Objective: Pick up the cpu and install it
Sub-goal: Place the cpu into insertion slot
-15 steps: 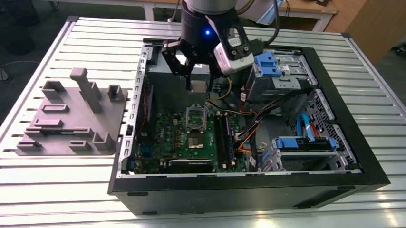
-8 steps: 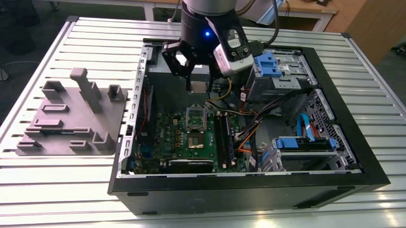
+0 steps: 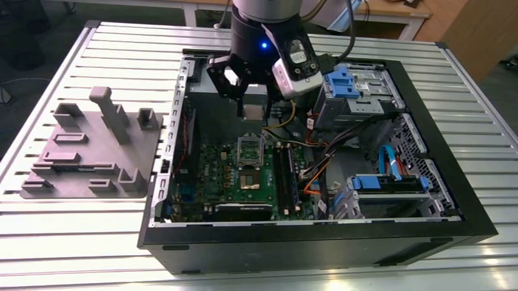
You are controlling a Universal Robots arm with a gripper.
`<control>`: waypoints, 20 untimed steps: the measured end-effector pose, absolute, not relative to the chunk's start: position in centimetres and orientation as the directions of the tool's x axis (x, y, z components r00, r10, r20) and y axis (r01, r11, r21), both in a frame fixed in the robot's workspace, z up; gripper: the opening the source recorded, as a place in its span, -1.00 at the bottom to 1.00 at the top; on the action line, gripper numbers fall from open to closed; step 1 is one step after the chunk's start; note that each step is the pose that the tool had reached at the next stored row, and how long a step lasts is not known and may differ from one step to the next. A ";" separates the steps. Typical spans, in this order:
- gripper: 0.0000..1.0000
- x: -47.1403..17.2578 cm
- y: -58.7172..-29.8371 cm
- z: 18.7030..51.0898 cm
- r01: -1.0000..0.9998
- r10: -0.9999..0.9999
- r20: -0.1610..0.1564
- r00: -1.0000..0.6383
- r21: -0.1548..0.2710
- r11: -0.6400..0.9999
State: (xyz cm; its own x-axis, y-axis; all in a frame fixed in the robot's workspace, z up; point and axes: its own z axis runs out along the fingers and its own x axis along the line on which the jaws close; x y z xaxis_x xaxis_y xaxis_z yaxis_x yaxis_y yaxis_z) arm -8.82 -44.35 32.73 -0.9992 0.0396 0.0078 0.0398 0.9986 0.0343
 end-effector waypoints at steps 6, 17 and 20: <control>-0.05 -8.8 -44.4 32.4 0.042 0.042 0.008 -0.999 0.034 0.999; -0.05 -8.8 -44.4 32.0 0.044 0.044 0.008 -0.999 0.034 0.998; -0.05 -8.8 -44.4 31.9 0.044 0.044 0.008 -0.999 0.034 0.998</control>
